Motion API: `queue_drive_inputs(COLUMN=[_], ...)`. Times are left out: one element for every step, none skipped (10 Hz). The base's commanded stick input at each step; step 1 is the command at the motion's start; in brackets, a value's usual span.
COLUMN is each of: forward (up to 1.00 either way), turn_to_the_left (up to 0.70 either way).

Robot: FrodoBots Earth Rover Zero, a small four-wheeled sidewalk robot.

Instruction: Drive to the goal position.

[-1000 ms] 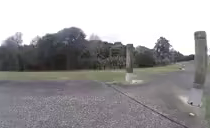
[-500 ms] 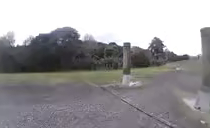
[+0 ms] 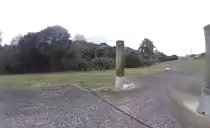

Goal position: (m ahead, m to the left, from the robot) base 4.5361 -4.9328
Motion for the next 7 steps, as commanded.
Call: queue_drive_inputs(forward=[0.70,0.70,0.70,0.70,0.70,0.70,0.70], turn_to_the_left=[-0.27,-0.29,-0.32,-0.26,-0.28,-0.35,-0.35])
